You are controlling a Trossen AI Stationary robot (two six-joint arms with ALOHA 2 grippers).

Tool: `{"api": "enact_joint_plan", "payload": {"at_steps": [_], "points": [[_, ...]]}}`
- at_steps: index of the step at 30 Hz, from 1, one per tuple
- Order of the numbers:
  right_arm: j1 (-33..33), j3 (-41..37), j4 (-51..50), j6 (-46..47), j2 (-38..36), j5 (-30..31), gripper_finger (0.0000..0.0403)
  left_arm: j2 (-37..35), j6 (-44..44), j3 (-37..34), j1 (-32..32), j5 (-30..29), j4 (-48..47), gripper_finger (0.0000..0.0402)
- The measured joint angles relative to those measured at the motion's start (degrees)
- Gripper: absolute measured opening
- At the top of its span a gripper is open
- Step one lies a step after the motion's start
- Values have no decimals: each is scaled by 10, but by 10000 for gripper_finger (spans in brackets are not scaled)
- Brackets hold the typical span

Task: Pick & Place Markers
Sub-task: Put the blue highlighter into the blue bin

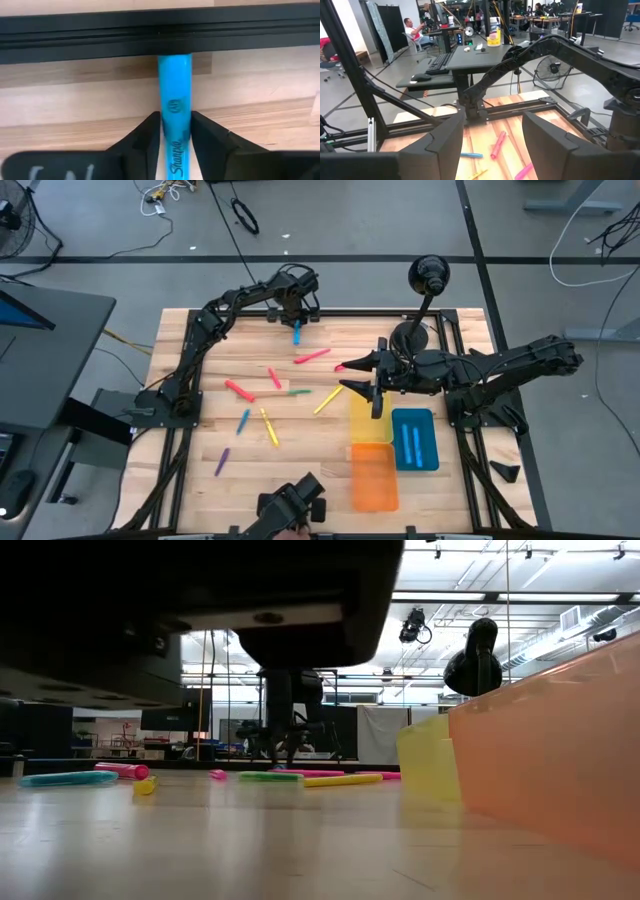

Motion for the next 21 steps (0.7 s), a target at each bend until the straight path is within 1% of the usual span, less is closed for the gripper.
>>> {"api": "enact_joint_plan", "payload": {"at_steps": [5,12,17,21], "points": [[0,0,0,0,0,0,206,0,18,0,0,8,-1,67],[0,0,0,0,0,0,206,-2,20,0,1,34,-7,66],[0,0,21,17,0,0,206,-19,52,0,0,62,-20,66],[0,0,25,17,0,1,206,-41,79,0,-4,56,-23,66]]}}
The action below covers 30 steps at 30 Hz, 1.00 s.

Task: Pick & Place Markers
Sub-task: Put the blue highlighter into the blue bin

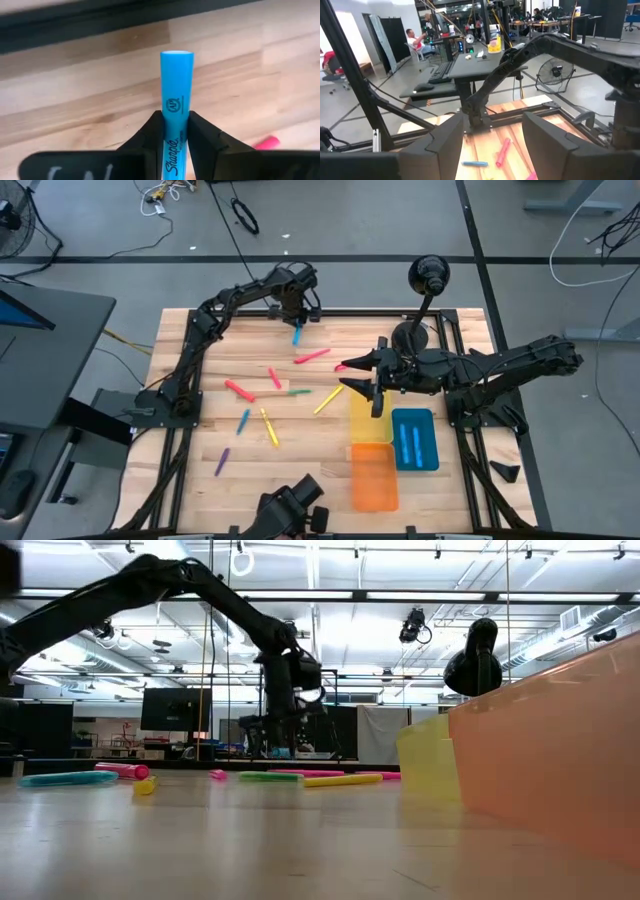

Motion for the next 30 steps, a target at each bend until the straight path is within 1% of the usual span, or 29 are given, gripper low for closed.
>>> {"api": "enact_joint_plan", "payload": {"at_steps": [10,17,30], "points": [[-1,0,2,13,0,0,206,-71,56,0,0,-27,20,66],[-2,0,3,13,0,0,206,-123,88,0,0,-43,63,66],[-2,0,3,13,0,0,206,-221,119,0,12,-46,167,66]]}}
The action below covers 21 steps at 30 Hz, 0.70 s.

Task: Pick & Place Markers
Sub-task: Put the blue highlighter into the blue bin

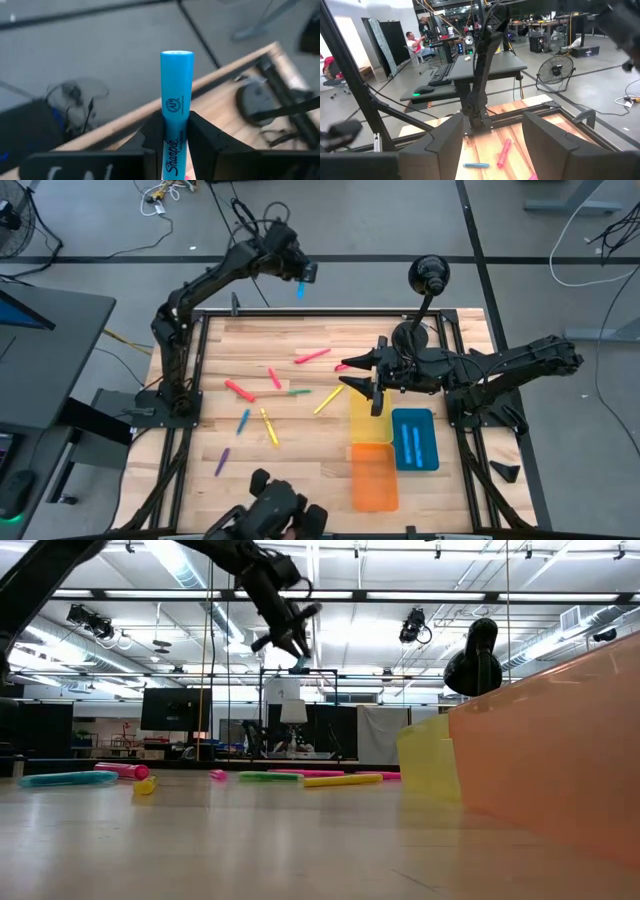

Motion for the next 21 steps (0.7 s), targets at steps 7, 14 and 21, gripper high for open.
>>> {"api": "enact_joint_plan", "payload": {"at_steps": [7,14,21], "points": [[-1,0,0,0,0,0,206,-60,25,0,-1,3,62,66],[-7,0,-1,22,0,0,206,-123,54,0,-2,10,111,66],[-14,0,-1,45,0,0,206,-178,62,0,-6,41,160,66]]}}
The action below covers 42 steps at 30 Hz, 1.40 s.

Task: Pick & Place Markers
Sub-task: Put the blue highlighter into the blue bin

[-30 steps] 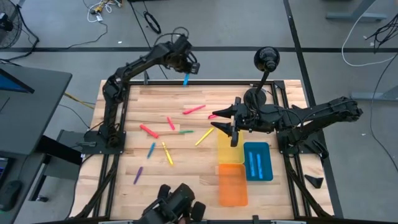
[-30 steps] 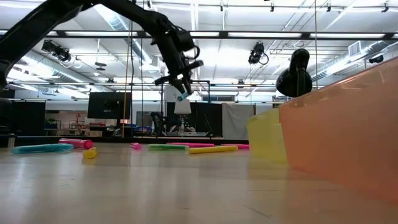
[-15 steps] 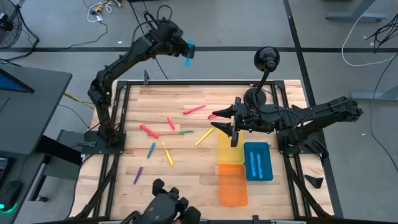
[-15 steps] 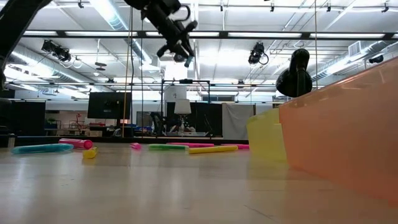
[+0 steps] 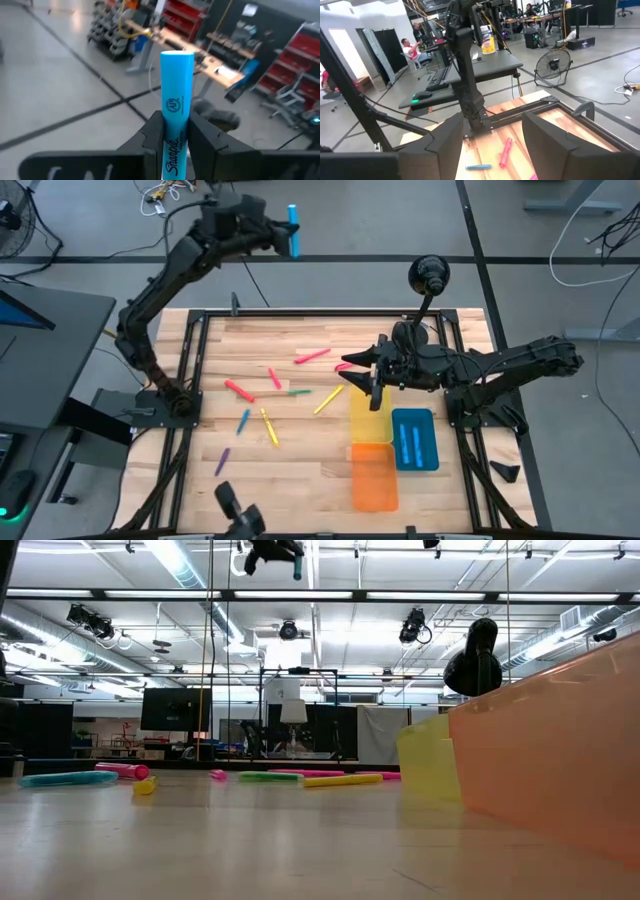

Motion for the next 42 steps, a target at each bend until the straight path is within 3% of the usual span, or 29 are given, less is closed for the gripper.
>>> {"api": "enact_joint_plan", "payload": {"at_steps": [4,8,14,21,25,31,42], "points": [[0,0,0,11,0,0,206,-15,29,0,-1,21,9,66],[0,0,3,91,0,-1,206,-25,73,0,-13,44,7,66],[0,0,4,206,0,-4,206,-35,233,0,-64,76,5,66],[0,0,11,338,0,-64,206,-36,421,0,-153,94,3,66],[-4,0,43,428,0,-135,213,-36,497,0,-201,91,-3,66],[-4,0,96,560,0,-194,253,-36,604,0,-268,34,-31,66],[-4,0,154,734,0,-196,304,-35,776,0,-385,-141,-80,66]]}}
